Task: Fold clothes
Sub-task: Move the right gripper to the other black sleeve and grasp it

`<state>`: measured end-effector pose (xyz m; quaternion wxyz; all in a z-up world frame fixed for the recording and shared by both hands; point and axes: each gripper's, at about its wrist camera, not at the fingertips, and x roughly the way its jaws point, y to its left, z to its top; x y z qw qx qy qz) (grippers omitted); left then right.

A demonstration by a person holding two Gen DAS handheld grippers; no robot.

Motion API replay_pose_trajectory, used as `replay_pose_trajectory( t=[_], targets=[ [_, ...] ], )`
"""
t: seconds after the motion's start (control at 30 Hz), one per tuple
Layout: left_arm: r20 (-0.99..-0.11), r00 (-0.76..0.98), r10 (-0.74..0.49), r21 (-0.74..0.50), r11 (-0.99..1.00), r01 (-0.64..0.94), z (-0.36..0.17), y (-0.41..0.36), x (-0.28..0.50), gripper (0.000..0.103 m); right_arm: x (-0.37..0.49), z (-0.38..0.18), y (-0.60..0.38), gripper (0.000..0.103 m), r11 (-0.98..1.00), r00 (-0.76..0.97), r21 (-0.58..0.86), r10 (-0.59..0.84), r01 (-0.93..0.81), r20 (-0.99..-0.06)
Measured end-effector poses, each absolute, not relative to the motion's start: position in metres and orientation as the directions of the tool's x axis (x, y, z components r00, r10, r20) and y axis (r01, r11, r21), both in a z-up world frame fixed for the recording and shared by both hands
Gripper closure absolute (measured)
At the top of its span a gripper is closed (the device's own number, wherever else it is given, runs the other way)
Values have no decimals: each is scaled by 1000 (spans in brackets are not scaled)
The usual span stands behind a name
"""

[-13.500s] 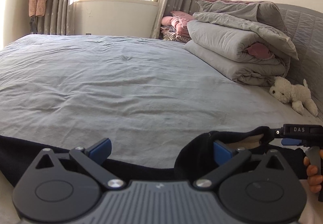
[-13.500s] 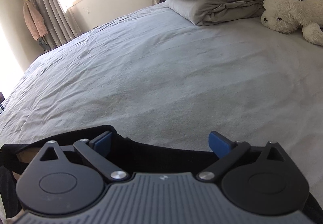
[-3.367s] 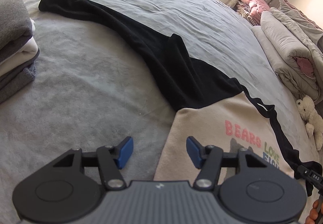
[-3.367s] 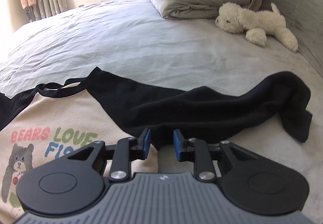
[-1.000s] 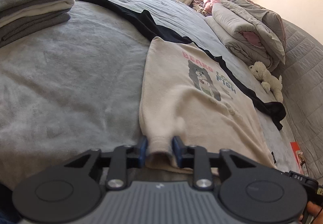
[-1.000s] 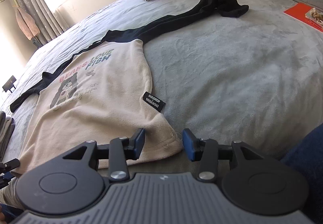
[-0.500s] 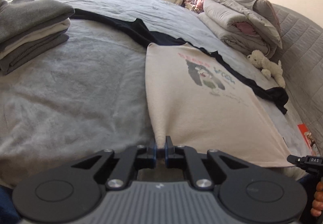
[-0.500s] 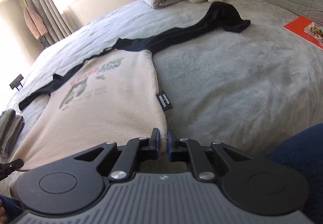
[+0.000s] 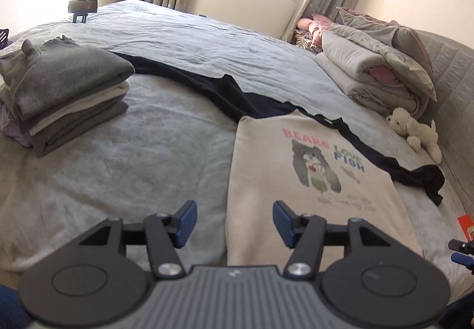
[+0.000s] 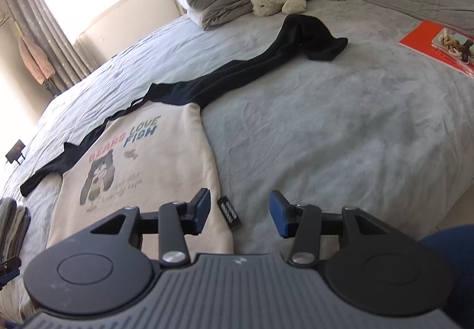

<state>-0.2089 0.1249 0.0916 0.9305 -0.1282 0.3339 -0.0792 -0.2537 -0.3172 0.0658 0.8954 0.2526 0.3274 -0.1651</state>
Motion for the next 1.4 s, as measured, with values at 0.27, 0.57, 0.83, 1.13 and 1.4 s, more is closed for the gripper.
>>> replay_pose_trajectory(
  t=[0.27, 0.57, 0.83, 1.13, 1.4],
  targets=[
    [-599, 781, -177, -184, 980, 81, 121, 64, -136, 21, -188, 93, -390, 49, 773, 696, 271, -285, 574, -659],
    [-643, 766, -21, 32, 998, 55, 69, 31, -52, 20, -127, 59, -451, 46, 734, 584, 104, -438, 671, -684],
    [-694, 719, 20, 52, 998, 21, 47, 30, -11, 18, -82, 40, -485, 35, 706, 517, -16, -535, 708, -669],
    [-723, 690, 14, 45, 999, 27, 39, 32, -1, 17, -50, 41, -482, 93, 726, 534, -89, -577, 682, -618],
    [-734, 679, -23, -11, 1000, 23, 40, 41, 1, 17, -71, 107, -462, 103, 723, 663, 36, -611, 690, -433]
  ],
)
